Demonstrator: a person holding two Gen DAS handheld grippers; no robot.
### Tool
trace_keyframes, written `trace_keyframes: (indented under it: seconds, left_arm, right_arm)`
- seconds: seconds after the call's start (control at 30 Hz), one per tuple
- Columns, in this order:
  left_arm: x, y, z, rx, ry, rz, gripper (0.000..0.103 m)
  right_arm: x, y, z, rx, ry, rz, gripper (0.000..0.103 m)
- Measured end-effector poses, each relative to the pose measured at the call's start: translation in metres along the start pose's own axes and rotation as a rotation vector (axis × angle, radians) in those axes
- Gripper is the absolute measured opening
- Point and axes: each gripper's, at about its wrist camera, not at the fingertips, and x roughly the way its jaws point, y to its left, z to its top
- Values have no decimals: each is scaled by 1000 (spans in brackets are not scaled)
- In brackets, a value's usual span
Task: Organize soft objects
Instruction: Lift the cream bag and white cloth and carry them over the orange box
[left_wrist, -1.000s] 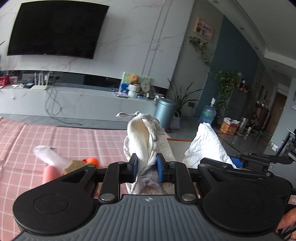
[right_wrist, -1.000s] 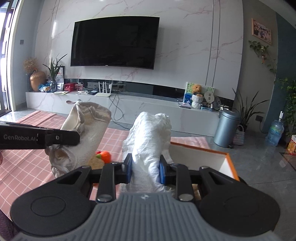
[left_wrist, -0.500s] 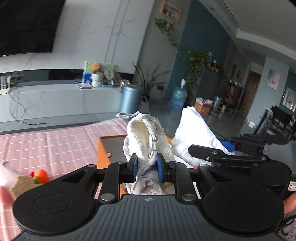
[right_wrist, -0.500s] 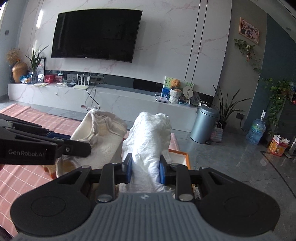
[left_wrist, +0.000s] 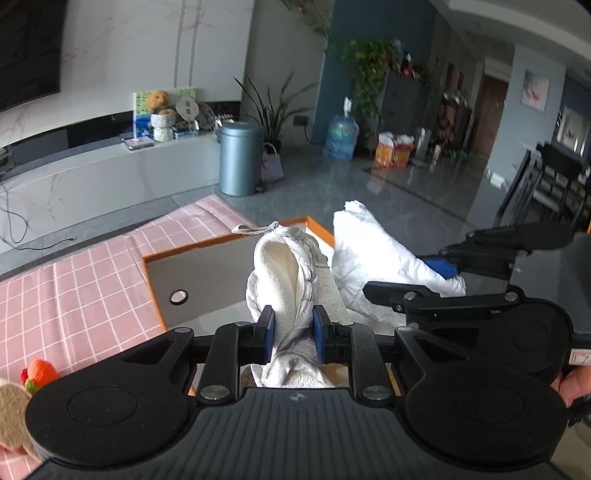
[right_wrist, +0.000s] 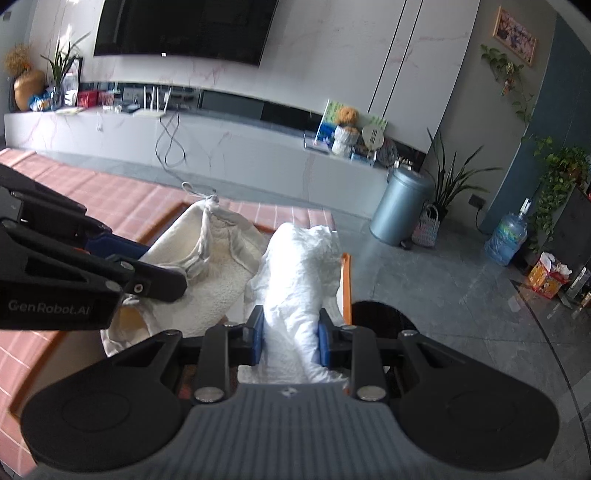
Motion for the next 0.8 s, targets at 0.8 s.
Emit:
trace_keyframes:
  seconds: [0.8]
  left_arm:
    - [56, -9, -11, 184, 168, 4, 26]
  right_arm:
    - [79, 7, -9, -154, 171, 46, 28]
